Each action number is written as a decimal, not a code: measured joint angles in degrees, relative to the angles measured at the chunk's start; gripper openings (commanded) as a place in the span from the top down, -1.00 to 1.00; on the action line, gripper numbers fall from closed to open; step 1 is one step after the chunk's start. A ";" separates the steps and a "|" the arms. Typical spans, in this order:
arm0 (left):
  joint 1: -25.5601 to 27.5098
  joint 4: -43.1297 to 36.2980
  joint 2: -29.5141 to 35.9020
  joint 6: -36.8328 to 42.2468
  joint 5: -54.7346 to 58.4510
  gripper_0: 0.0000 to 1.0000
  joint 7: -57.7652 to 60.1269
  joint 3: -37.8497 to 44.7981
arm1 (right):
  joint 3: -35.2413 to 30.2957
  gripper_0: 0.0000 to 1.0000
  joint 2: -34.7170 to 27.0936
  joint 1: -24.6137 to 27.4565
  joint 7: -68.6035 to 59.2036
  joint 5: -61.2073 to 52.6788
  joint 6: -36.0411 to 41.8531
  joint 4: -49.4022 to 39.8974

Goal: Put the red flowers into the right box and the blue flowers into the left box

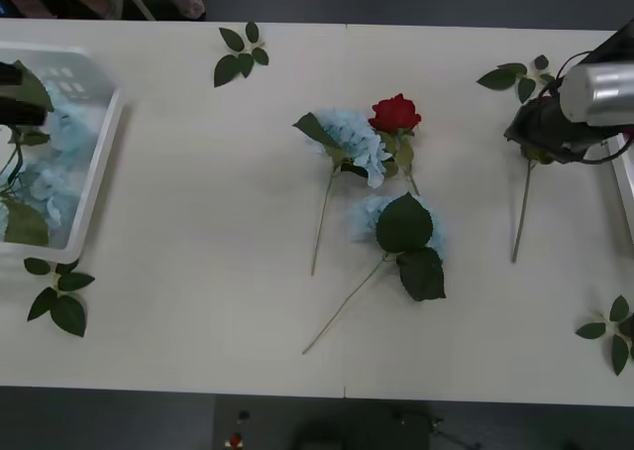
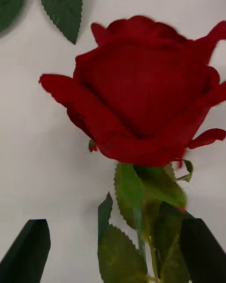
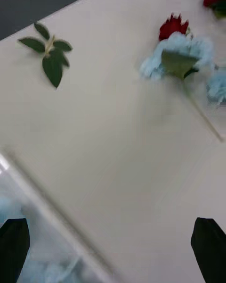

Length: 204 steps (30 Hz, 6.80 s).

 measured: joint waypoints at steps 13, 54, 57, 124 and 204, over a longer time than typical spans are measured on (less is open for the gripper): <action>-6.08 0.09 -31.41 -8.18 -30.62 -1.00 15.23 -3.82 | 2.86 1.00 4.42 -0.03 0.03 1.44 -7.59 6.98; -22.51 24.37 -58.23 -30.33 -56.94 1.00 34.41 -33.88 | 2.76 1.00 -21.24 -6.93 47.83 7.37 -1.15 4.83; -22.51 21.41 -54.24 -30.32 -57.00 1.00 34.42 -33.67 | 3.16 1.00 -21.24 -3.15 47.65 9.91 -7.08 4.82; -5.17 -21.22 -34.06 -4.33 -50.38 -1.00 49.94 -15.99 | -1.83 -0.43 18.20 3.69 -4.31 20.40 9.08 -18.73; -0.82 -11.23 4.27 -7.44 -83.91 -1.00 57.47 -26.31 | 0.06 1.00 -20.99 1.27 42.96 8.95 -6.56 10.28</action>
